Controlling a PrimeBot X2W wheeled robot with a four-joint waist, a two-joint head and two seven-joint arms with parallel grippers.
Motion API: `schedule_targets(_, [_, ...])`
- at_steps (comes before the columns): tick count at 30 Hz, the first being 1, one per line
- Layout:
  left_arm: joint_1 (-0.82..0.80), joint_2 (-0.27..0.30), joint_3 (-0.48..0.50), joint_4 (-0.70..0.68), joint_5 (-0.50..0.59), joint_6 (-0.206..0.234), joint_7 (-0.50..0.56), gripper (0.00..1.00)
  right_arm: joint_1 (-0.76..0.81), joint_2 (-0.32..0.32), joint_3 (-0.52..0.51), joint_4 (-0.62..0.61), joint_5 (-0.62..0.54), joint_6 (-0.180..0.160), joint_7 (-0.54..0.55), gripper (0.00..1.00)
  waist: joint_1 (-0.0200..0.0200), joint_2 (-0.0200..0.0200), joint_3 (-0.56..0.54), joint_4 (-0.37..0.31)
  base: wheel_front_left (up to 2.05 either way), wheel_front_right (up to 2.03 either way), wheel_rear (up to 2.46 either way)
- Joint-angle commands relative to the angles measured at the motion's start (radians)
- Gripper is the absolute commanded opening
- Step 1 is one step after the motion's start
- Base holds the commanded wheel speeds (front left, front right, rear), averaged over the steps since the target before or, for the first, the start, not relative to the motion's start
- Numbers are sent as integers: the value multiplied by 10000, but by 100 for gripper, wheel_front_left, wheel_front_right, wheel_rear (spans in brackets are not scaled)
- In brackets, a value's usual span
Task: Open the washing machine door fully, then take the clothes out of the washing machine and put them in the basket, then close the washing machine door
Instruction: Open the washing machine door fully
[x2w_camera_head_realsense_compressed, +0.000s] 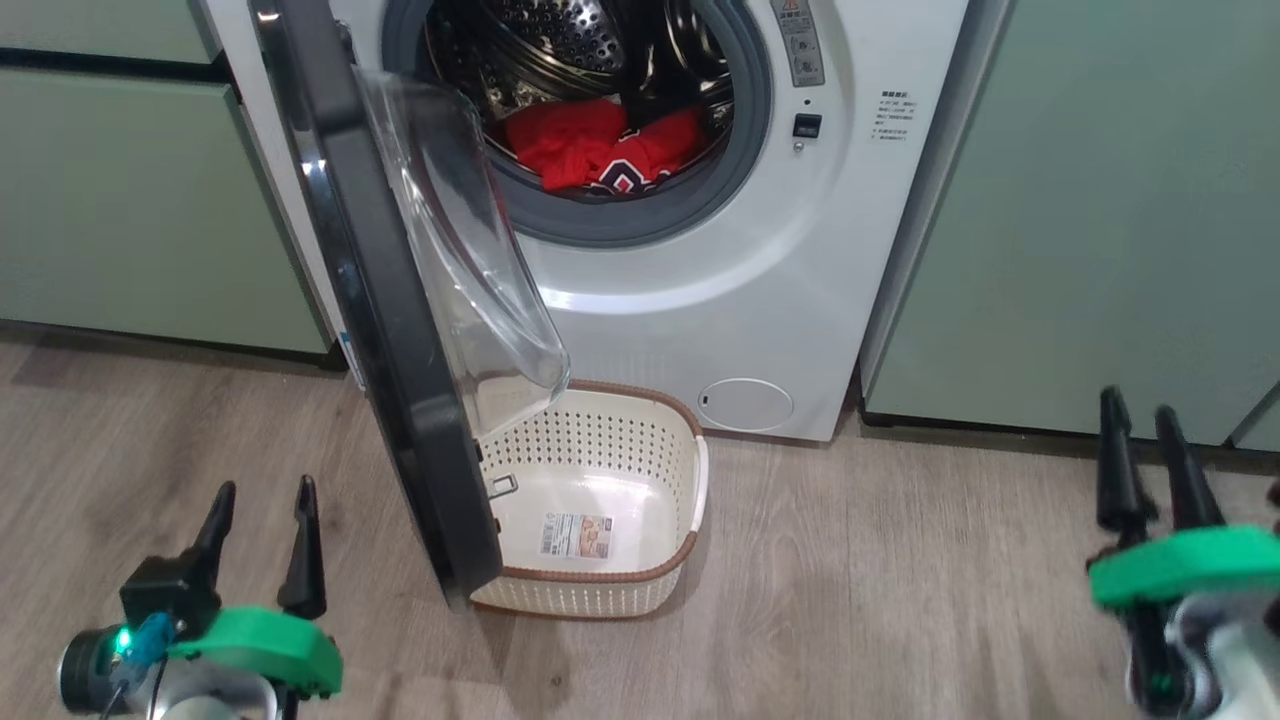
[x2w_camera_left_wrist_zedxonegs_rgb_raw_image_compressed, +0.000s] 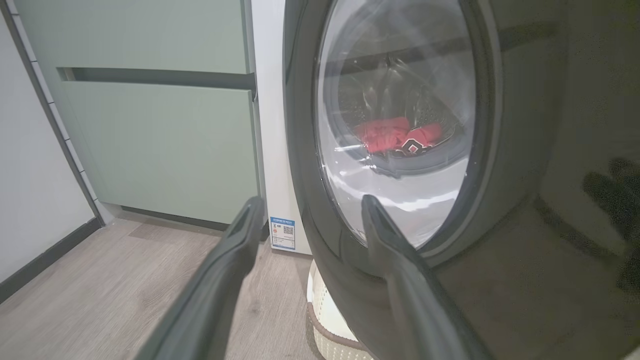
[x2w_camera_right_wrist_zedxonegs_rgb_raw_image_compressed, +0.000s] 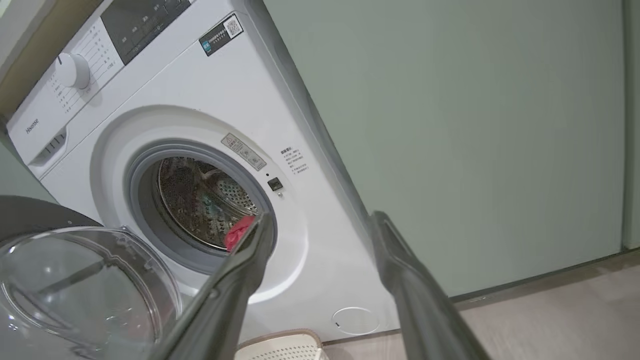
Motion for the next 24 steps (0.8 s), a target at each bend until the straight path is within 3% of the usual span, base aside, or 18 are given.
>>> schedule_targets(1, [-382,84,384,-331,145,-49,-67,100,391,314,-310,-630,-991,0,-88,100,1,-1,-31,3,0,0,0])
schedule_targets(5, [-388,54,431,-313,171,-73,-67,100,1113,962,-1183,-1461,-3308,0,-89,100,1,-1,-67,-5,0,0,0])
schedule_targets(10, [-424,35,450,-279,186,-96,-67,100,1826,1464,-1564,-1796,-4946,0,-90,100,1,-1,-97,40,0,0,0])
schedule_targets(24, [-379,-30,424,-220,243,-121,-67,100,2235,1779,-1672,-1620,-6004,0,-91,100,1,-1,-118,69,0,0,0])
